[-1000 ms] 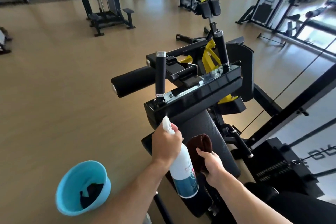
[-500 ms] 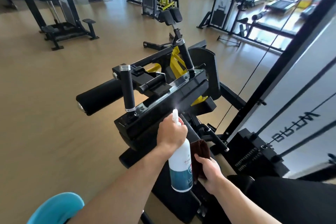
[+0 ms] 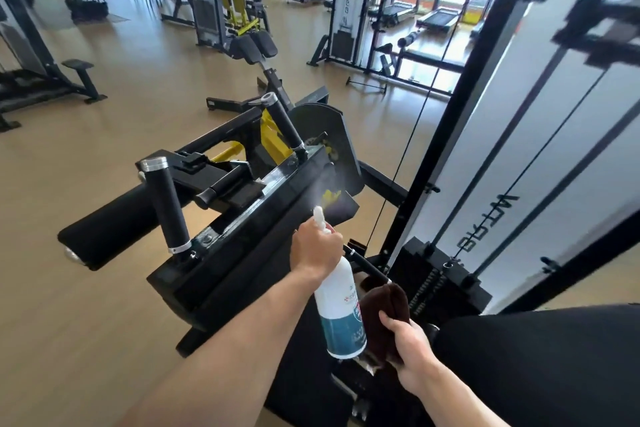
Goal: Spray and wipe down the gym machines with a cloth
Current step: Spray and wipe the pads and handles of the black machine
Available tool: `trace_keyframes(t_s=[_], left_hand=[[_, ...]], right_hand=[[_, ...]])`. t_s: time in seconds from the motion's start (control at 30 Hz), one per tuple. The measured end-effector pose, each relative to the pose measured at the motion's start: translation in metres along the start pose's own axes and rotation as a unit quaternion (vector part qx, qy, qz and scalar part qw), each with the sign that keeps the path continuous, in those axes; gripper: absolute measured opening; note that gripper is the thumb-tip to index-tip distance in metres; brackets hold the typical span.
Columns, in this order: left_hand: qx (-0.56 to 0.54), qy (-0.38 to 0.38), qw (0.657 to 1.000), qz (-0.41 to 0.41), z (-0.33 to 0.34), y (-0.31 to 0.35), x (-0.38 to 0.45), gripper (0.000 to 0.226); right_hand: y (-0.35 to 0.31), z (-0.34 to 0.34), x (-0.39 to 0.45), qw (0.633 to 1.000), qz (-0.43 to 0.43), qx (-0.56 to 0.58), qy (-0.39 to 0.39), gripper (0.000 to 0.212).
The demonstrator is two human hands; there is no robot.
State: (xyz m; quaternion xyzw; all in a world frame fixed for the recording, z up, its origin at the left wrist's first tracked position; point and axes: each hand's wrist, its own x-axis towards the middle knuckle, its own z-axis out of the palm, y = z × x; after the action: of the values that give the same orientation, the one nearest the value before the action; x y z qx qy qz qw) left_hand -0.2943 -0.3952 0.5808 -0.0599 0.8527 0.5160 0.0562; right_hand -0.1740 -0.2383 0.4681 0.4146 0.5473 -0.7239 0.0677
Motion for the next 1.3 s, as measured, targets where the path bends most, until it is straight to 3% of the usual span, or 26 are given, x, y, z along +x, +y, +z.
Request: trace_keyframes(t_s=[0.17,0.3,0.43,0.57,0.83,1.07,1.17,1.3], left_hand=[[0.004,0.009,1.000,-0.006,0.007,-0.016,-0.006,0.033],[-0.049,0.066,0.995,-0.064,0.002,-0.043,-0.028,0.010],[-0.060,0.118,0.987,-0.091,-0.003,-0.077,-0.057,0.015],[-0.066,0.125,0.978,-0.154,-0.010,-0.109,-0.075,0.011],[-0.049,0.217,0.958,-0.182,-0.025,-0.136,-0.104,0.019],[-0.064,0.272,0.946,-0.163,-0.045,-0.116,-0.131,0.019],[-0.037,0.298,0.947,-0.119,-0.062,-0.107,-0.141,0.018],[0.016,0.353,0.934,-0.052,-0.113,-0.097,-0.149,0.041]], right_hand=[[0.001,-0.008,-0.004,1.000,0.007,0.004,0.025,0.009],[0.007,-0.005,-0.004,1.000,0.010,-0.005,0.013,0.008],[0.015,0.009,0.002,1.000,0.021,-0.023,0.001,0.015],[0.023,0.033,0.006,0.997,0.038,-0.046,-0.041,0.017],[0.030,0.071,-0.002,0.988,0.042,-0.092,-0.118,0.015],[0.037,0.087,-0.014,0.978,0.038,-0.121,-0.166,0.020],[0.029,0.100,-0.031,0.982,-0.009,-0.075,-0.171,0.017],[0.001,0.123,-0.067,0.969,-0.206,0.020,-0.137,0.022]])
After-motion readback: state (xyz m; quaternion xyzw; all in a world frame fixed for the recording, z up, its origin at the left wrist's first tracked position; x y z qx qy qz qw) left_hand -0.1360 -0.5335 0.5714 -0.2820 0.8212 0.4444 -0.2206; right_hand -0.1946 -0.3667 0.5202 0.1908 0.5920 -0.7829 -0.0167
